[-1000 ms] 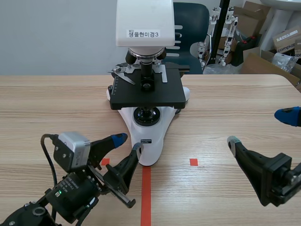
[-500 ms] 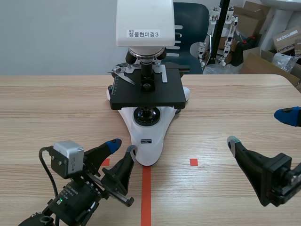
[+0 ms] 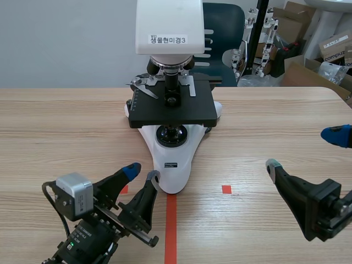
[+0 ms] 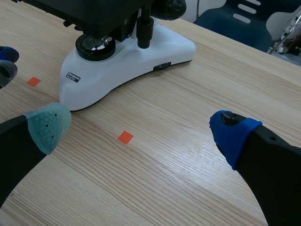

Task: Point at the diaphragm

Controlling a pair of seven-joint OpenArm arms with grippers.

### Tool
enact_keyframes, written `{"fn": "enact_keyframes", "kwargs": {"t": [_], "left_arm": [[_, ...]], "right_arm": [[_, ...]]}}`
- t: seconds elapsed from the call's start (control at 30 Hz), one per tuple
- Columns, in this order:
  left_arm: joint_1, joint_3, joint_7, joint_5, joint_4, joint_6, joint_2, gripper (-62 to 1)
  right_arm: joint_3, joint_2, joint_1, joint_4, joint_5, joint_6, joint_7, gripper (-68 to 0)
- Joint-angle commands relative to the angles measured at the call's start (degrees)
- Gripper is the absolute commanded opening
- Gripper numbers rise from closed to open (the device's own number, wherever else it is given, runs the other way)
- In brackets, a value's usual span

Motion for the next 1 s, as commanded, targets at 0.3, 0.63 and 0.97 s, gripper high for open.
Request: {"fn": "enact_keyframes", "kwargs": {"t": [0.3, 0.63, 0.97], "left_arm": [[-1.8, -0.2, -5.3, 3.6, -3.5, 0.7, 0.3, -38.5], [-2.9, -0.2, -6.5, 3.9, -3.5, 0.7, 0.3, -47.7], [-3.8, -0.2, -6.7, 3.9, -3.7, 0.7, 0.3, -56.8]], "right_arm": [[0.3, 0.3, 0.6, 0.6, 0.2, 0.0, 0.9, 0.4], [0.3, 0.3, 0.6, 0.6, 0.2, 0.0, 0.9, 0.4], [0.3, 0.3, 0.6, 0.6, 0.2, 0.0, 0.9, 0.4]]}}
